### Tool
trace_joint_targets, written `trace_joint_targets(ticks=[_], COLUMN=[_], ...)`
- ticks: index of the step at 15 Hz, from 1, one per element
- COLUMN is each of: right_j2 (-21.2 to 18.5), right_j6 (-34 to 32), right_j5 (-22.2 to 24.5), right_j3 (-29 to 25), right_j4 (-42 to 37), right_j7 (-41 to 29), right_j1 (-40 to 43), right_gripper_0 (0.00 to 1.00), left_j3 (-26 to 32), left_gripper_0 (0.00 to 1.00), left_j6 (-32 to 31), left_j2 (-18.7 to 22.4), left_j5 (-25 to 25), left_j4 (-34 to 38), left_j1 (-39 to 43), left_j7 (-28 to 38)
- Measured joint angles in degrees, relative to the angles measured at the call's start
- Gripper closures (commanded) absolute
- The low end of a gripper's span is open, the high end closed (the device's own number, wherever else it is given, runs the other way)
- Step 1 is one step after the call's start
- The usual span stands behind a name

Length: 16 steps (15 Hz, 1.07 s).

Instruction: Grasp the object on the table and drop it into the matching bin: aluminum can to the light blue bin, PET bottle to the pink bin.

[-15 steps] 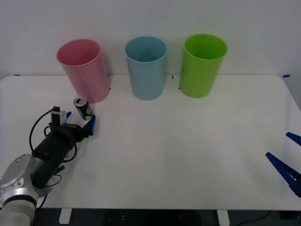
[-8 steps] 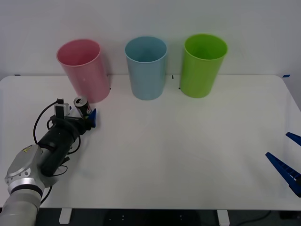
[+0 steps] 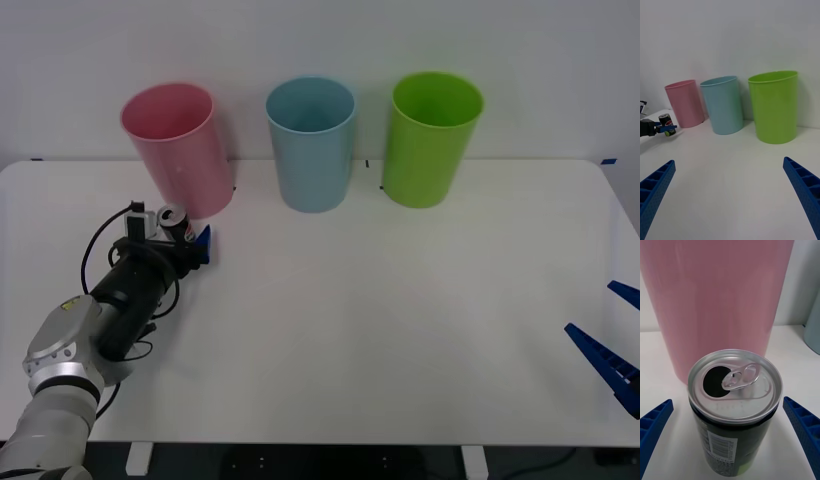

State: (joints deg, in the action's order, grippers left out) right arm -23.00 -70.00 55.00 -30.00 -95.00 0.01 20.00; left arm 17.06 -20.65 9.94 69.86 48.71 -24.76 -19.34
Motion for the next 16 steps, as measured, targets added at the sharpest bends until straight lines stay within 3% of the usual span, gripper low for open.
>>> trace_joint_targets(ticks=[3, 5, 6, 16], right_j2=[0.0, 0.0, 0.0, 0.0], right_j6=[0.0, 0.0, 0.0, 0.0], right_j5=[0.0, 0.0, 0.0, 0.0], right_j3=[0.0, 0.0, 0.0, 0.0], right_j4=[0.0, 0.0, 0.0, 0.0], right_j7=[-0.01, 0.0, -0.01, 0.0], right_j1=[0.0, 0.0, 0.0, 0.0], right_gripper_0=[0.0, 0.0, 0.0, 0.0], left_j3=[-0.04, -0.1, -0.1, -0.39], left_gripper_0=[0.0, 0.87, 1.0, 1.0], left_j6=[0.01, 0.01, 0.03, 0.13], left_j2=[-0.01, -0.01, -0.01, -0.01], left_j5=[0.05, 0.05, 0.06, 0.25], left_j4=[-0.01, 0.04, 0.03, -0.02], left_j1=[0.02, -0.01, 0.03, 0.08], left_j7=[0.0, -0.03, -0.08, -0.07])
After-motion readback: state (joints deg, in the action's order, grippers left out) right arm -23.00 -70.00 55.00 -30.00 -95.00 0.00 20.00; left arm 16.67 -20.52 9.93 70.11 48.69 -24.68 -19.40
